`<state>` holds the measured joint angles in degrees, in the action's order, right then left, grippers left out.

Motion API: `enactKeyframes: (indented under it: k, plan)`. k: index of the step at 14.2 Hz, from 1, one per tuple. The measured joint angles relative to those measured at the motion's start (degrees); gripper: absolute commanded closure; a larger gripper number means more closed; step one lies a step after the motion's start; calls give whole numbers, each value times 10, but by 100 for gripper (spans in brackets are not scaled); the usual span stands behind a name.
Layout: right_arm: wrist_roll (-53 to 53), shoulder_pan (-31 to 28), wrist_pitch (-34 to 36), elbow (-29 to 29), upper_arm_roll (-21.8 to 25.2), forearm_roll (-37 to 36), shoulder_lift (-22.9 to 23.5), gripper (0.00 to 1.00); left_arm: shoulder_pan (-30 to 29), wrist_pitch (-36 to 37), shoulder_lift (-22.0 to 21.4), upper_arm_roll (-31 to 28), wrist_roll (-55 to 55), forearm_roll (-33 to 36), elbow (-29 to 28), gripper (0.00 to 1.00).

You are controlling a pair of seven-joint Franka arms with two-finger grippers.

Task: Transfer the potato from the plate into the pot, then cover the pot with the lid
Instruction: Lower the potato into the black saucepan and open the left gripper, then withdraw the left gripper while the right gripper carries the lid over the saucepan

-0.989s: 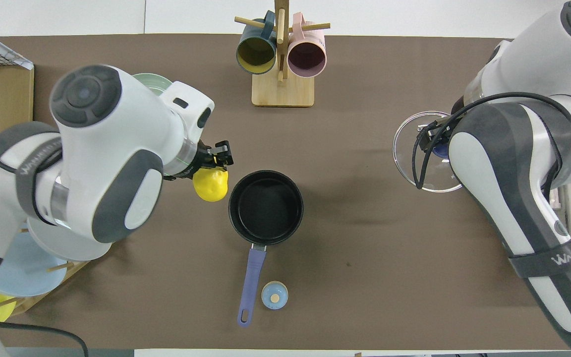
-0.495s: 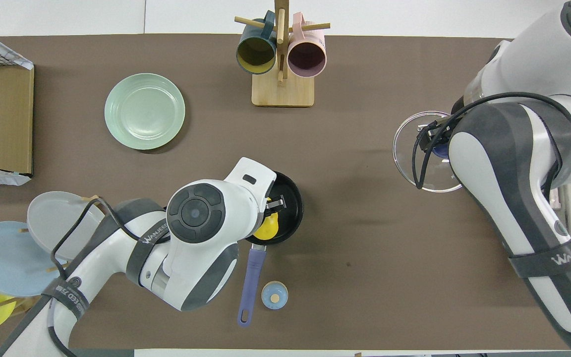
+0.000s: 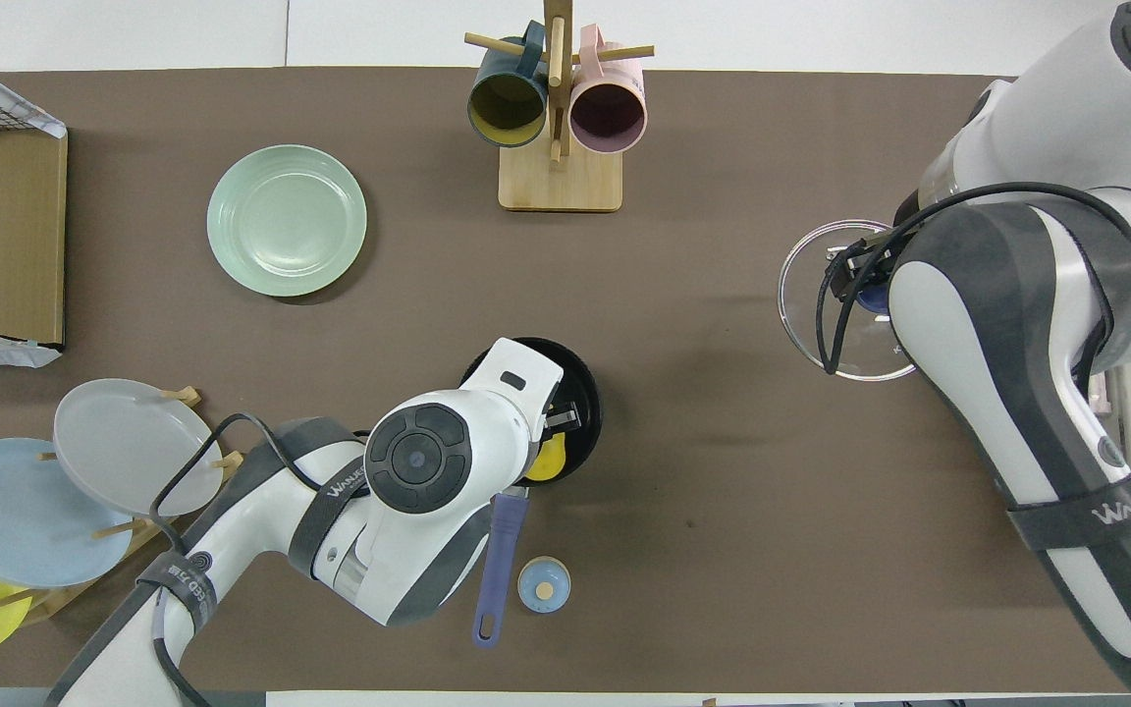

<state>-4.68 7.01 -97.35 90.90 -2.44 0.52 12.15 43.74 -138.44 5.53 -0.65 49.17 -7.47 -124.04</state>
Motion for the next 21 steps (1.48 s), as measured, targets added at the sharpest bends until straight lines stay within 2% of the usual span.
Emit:
enactKeyframes:
  k: [4, 9, 15, 17, 18, 21]
  plan:
    - [0, -2, 0, 0, 0, 24, 0, 100, 0, -2, 11, -3, -8, 0, -1, 100]
    - [0, -4, 0, 0, 0, 26, 0, 100, 2, -37, 31, -2, -16, 14, -9, 100]
    - [0, 1, 0, 0, -1, 26, 0, 100, 2, -45, 41, -1, -50, 34, -9, 100]
    - [0, 1, 0, 0, -1, 26, 0, 100, 2, -44, 41, -1, -71, 38, -9, 13]
    - [0, 1, 0, 0, -1, 26, 0, 100, 2, -44, 41, -2, -77, 38, -9, 0]
    - [0, 1, 0, 0, -1, 26, 0, 100, 3, -42, 40, -1, -83, 38, -6, 0]
